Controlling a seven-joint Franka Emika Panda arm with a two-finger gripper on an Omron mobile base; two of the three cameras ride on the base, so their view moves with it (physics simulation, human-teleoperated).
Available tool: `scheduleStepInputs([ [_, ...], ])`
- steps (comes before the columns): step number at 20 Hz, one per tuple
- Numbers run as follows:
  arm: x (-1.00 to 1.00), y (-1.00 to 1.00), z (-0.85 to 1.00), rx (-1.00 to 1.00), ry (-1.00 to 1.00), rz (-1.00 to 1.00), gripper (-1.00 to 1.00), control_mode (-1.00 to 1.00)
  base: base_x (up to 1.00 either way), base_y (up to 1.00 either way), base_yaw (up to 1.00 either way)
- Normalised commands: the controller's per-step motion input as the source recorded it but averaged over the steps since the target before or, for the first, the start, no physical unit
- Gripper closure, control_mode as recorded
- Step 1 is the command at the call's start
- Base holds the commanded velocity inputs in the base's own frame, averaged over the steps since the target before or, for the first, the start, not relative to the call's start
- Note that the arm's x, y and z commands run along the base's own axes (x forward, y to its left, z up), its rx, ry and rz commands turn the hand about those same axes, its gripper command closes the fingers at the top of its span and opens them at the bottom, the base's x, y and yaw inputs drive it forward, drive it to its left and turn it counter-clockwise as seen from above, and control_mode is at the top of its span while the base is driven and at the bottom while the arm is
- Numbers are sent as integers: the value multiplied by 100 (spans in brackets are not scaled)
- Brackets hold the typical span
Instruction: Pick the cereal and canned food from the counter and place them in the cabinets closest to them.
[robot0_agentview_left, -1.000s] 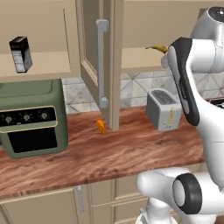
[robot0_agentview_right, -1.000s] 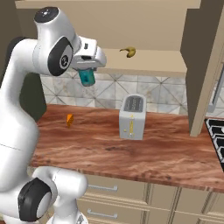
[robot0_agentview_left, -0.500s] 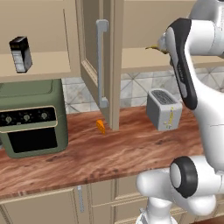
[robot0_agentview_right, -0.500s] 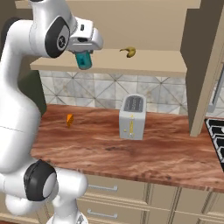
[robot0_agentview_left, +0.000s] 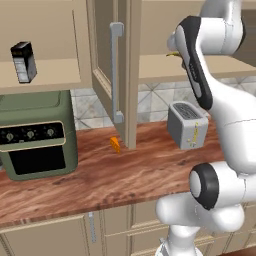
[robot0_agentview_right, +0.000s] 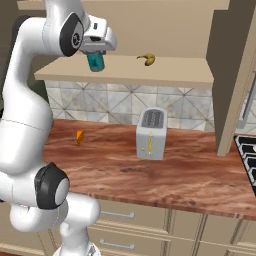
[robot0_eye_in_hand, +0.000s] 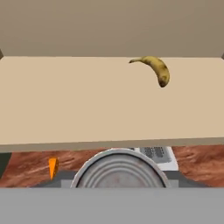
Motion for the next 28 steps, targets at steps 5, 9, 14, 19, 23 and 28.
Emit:
scheduleStepInputs([
  [5,48,8,-24,0,-4,0,100,-100,0,0,0],
  [9,61,9,-25,0,-4,0,100,-100,0,0,0],
  [14,76,6,-15,0,-6,0,100,-100,0,0,0],
  [19,84,0,-1,1,-5,0,100,-100,0,0,0],
  [23,66,0,0,1,-4,0,-100,-100,0,0,0],
  [28,35,0,4,1,-3,0,-100,-100,0,0,0],
])
